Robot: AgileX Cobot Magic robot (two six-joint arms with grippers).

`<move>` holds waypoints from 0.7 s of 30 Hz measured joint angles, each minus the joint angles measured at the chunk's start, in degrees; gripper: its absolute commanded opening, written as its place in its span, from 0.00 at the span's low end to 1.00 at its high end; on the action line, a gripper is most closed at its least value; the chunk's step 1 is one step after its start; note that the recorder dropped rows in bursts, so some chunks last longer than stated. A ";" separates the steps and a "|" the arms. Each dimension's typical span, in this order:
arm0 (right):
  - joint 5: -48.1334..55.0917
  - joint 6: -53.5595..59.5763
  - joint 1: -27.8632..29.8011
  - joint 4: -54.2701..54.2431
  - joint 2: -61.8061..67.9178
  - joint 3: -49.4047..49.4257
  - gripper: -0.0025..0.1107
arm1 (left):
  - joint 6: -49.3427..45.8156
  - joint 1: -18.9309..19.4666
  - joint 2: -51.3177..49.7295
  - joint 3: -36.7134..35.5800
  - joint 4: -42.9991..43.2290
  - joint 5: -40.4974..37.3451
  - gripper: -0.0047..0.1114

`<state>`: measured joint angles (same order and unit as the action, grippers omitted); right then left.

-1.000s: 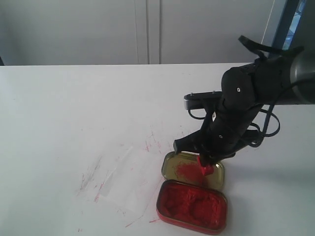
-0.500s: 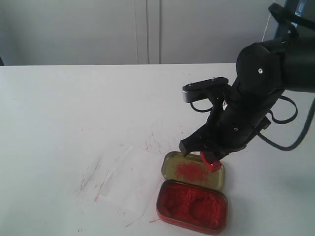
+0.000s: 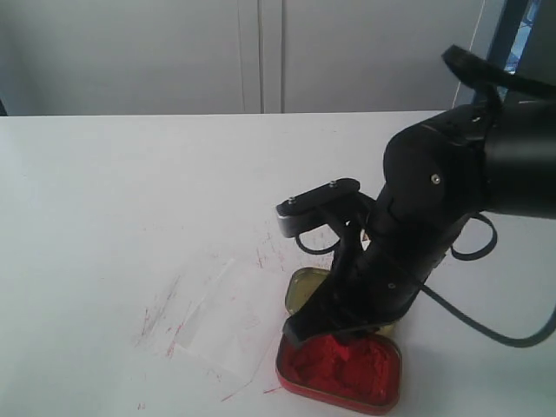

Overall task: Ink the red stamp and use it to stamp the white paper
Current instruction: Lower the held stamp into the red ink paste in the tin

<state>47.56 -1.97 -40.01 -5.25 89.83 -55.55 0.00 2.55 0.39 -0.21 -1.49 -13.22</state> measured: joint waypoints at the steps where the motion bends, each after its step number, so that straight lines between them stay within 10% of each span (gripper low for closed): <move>1: -0.44 0.00 -0.29 -0.24 0.39 0.00 0.02 | 0.00 0.00 0.00 0.00 0.00 0.00 0.04; 21: -7.77 -4.03 -2.23 -0.57 7.37 0.12 0.02 | 0.00 0.00 0.00 0.00 0.00 0.00 0.04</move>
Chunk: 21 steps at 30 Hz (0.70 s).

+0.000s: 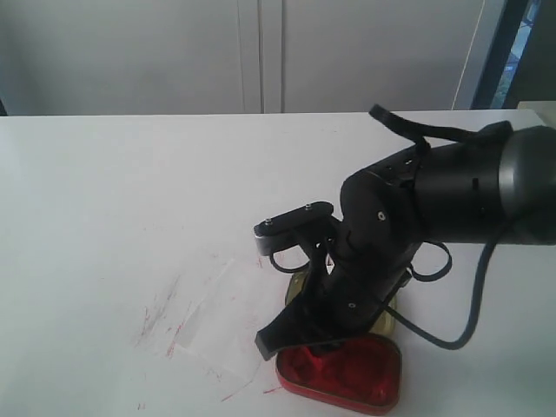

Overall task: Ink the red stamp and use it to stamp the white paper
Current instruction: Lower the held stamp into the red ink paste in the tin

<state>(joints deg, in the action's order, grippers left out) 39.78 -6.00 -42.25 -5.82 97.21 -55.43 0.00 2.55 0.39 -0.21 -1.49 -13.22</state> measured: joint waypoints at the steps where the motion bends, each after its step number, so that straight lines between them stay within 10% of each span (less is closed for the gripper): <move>1: 0.00 -0.11 0.00 0.00 0.52 0.00 0.02 | 0.00 0.00 0.00 0.00 0.00 0.00 0.04; 21: -1.60 -0.23 0.00 -0.05 6.64 0.44 0.02 | 0.00 0.00 0.00 0.00 0.00 0.00 0.04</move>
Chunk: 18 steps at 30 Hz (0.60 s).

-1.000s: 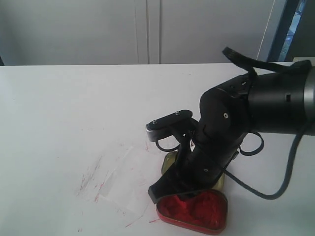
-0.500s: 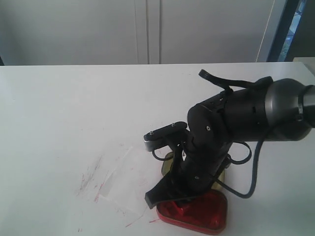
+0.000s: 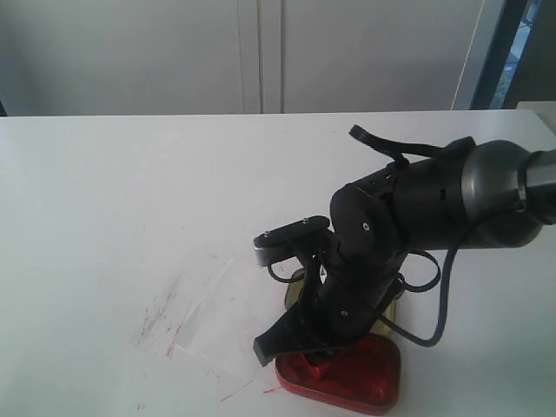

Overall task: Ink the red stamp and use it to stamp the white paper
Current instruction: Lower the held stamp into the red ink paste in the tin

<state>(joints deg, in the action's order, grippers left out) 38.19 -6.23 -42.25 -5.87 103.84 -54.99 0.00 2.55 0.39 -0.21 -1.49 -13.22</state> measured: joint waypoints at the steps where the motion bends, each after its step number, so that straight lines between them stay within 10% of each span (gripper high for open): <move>1: -0.26 0.00 0.00 -0.09 0.00 0.13 0.02 | 0.00 0.00 0.00 0.00 0.00 0.00 0.04; 18: -2.72 -0.22 0.00 -0.65 -1.61 1.99 0.02 | 0.00 0.00 0.00 0.00 0.00 0.00 0.04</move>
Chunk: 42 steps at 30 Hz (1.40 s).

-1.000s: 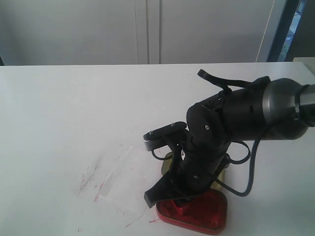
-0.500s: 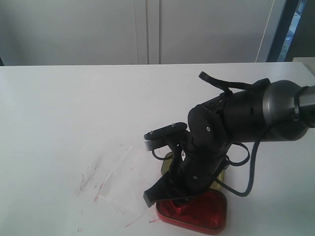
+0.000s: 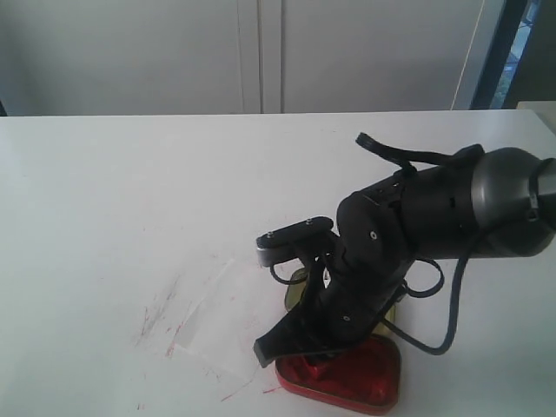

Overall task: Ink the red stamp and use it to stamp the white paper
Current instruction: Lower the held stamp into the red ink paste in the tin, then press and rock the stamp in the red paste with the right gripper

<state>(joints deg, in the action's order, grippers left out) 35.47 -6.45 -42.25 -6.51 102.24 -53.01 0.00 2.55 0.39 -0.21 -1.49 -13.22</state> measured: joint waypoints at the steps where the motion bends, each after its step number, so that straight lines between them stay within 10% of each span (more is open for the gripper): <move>1: -0.14 -0.11 0.00 0.01 -0.41 0.13 0.02 | 0.00 0.00 0.00 0.00 0.00 0.00 0.04; 42: 2.72 -0.21 0.00 0.57 -10.06 2.24 0.02 | 0.00 0.00 0.00 0.00 0.00 0.00 0.04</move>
<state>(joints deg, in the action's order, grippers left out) 38.18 -6.66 -42.25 -5.94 92.18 -50.76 0.00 2.55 0.39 -0.21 -1.49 -13.22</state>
